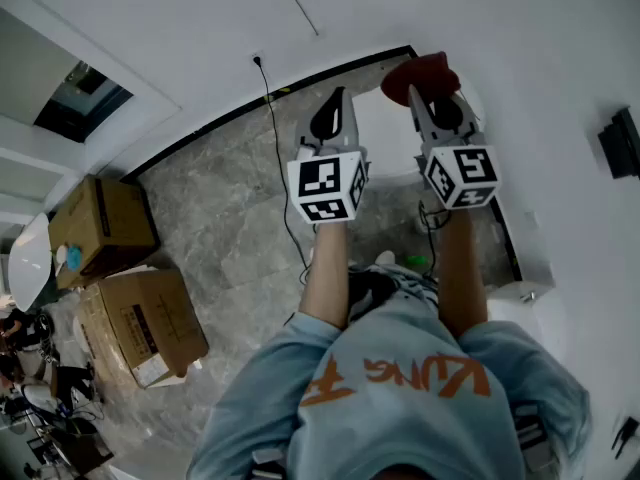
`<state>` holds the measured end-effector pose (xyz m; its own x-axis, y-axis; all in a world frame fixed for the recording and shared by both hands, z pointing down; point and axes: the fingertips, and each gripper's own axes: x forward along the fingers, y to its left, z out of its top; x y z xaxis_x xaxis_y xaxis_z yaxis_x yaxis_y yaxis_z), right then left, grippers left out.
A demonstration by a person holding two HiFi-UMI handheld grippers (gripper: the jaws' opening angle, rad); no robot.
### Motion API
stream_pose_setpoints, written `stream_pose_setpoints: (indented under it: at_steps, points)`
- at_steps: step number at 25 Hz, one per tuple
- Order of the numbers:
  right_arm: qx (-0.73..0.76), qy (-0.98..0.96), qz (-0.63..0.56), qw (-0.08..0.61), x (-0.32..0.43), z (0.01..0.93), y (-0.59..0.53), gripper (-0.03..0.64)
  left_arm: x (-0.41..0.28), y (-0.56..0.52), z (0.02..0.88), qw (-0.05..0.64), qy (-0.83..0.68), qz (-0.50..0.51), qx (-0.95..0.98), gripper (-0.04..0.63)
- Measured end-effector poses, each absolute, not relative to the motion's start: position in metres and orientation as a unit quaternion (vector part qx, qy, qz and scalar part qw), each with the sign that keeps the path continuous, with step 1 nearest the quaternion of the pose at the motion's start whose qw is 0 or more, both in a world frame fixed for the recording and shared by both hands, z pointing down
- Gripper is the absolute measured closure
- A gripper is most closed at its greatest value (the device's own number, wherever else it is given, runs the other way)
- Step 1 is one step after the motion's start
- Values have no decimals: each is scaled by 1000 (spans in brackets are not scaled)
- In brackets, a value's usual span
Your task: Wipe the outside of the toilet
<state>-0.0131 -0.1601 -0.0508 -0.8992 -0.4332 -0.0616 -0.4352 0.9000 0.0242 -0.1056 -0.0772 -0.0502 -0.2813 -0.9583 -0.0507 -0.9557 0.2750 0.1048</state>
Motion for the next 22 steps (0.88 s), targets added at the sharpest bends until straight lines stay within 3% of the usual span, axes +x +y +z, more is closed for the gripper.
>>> stream_pose_setpoints:
  at_steps: [22]
  points:
    - [-233, 971, 51, 25, -7, -67, -192, 540, -112, -106, -59, 12, -801, -64, 595, 601]
